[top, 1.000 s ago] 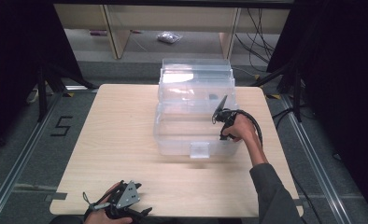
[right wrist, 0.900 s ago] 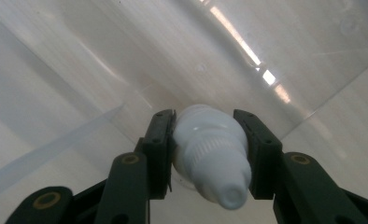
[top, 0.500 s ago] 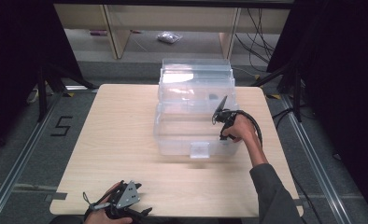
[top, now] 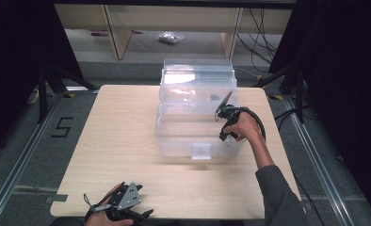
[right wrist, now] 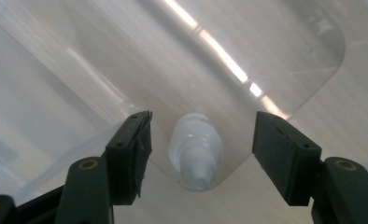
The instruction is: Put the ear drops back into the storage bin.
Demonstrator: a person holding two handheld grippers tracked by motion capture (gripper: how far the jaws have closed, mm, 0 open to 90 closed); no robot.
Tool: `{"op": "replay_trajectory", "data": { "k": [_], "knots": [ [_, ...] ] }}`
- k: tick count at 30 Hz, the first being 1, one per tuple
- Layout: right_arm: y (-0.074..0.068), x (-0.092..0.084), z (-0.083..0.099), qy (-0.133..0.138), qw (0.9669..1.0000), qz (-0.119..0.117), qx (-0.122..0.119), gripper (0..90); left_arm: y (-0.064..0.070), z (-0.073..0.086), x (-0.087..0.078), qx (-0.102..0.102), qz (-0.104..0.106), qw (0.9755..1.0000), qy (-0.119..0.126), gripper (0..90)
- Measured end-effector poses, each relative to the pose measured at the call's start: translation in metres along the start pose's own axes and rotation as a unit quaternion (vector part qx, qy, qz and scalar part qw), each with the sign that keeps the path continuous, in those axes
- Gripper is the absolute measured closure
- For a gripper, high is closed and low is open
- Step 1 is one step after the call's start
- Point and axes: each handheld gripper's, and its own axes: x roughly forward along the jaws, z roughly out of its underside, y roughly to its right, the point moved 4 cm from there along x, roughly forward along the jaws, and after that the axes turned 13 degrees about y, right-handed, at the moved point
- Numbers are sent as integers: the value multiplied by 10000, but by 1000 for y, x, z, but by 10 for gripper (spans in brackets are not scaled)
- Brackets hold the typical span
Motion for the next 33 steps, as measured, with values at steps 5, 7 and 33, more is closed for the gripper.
{"op": "replay_trajectory", "data": {
  "k": [5, 7, 33],
  "knots": [
    [-4, -11, -6, 228, 9997, -5, -54, 363, -1, -1, 1, 64, -31, 9999, 132, 151],
    [-7, -14, -6, 194, 9998, -1, 33, 358, 0, -1, 1, 4, -14, 9999, 120, 151],
    [-37, -53, -1, 936, 9950, -221, -275, 313, 0, 1, 0, -32, -8, 10000, -24, 151]
  ]
}}
